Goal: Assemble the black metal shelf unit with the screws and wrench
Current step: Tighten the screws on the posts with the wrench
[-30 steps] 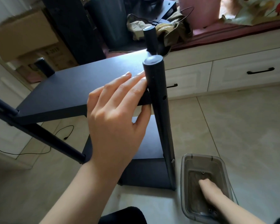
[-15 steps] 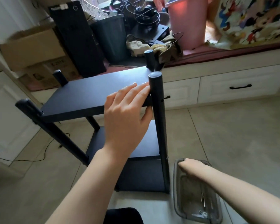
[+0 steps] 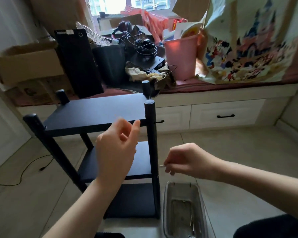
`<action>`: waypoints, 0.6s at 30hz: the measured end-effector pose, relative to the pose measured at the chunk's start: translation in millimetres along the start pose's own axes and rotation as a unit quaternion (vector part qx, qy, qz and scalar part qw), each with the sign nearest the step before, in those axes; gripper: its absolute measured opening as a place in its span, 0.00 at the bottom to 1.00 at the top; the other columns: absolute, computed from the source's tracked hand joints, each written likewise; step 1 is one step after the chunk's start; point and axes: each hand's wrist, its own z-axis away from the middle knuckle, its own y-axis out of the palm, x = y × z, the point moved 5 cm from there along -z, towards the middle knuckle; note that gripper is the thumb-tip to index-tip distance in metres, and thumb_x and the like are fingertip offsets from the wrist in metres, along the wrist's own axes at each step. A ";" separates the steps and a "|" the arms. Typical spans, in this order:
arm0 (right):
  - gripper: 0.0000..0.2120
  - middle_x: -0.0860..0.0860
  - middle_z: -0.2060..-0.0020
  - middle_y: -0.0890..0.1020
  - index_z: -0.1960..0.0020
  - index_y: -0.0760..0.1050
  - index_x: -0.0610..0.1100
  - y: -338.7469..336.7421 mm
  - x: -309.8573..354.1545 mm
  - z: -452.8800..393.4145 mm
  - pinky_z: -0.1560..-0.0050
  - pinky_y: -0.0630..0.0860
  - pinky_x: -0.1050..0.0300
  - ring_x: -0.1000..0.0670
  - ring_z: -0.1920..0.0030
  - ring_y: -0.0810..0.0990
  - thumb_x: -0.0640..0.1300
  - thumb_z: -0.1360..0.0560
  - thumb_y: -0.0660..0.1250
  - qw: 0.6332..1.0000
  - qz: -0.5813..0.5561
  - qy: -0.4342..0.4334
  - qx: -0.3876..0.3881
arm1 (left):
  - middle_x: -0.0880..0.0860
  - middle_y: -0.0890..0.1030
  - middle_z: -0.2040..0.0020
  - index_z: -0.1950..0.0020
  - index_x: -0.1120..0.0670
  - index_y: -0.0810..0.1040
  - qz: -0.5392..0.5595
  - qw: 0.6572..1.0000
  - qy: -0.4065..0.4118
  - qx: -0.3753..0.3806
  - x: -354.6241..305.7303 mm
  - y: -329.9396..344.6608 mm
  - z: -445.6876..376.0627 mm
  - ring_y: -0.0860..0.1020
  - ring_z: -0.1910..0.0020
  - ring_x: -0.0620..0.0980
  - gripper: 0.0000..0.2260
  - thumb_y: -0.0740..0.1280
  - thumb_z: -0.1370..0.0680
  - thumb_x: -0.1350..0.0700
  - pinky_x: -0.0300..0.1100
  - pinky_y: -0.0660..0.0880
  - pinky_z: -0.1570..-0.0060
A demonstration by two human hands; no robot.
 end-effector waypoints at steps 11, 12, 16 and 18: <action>0.05 0.45 0.61 0.87 0.53 0.80 0.37 -39.9 35.9 -7.6 0.55 0.81 0.60 0.46 0.59 0.87 0.31 0.26 0.69 0.920 -0.302 -0.050 -0.242 | 0.52 0.86 0.47 0.42 0.56 0.83 0.319 0.846 -0.408 0.126 34.6 43.1 16.3 0.84 0.45 0.49 0.25 0.73 0.33 0.43 0.46 0.75 0.39; 0.05 0.45 0.60 0.87 0.52 0.80 0.38 -39.2 36.1 -9.6 0.55 0.81 0.60 0.46 0.58 0.87 0.31 0.26 0.69 0.921 -0.305 -0.050 -0.239 | 0.54 0.86 0.45 0.40 0.58 0.83 0.341 0.839 -0.404 0.131 33.4 47.3 15.6 0.83 0.43 0.50 0.26 0.73 0.33 0.44 0.47 0.74 0.36; 0.05 0.46 0.60 0.87 0.52 0.80 0.38 -36.0 33.5 -13.8 0.54 0.81 0.61 0.47 0.57 0.87 0.31 0.26 0.69 0.920 -0.310 -0.044 -0.236 | 0.59 0.85 0.44 0.40 0.63 0.82 0.394 0.822 -0.393 0.123 35.8 56.2 10.8 0.83 0.41 0.54 0.25 0.74 0.33 0.49 0.50 0.72 0.32; 0.05 0.46 0.61 0.87 0.53 0.80 0.38 -36.7 31.7 -14.2 0.55 0.81 0.62 0.47 0.58 0.87 0.30 0.26 0.69 0.917 -0.316 -0.044 -0.241 | 0.59 0.85 0.45 0.44 0.62 0.83 0.399 0.822 -0.389 0.119 39.4 58.4 8.3 0.83 0.43 0.54 0.23 0.75 0.34 0.50 0.51 0.73 0.32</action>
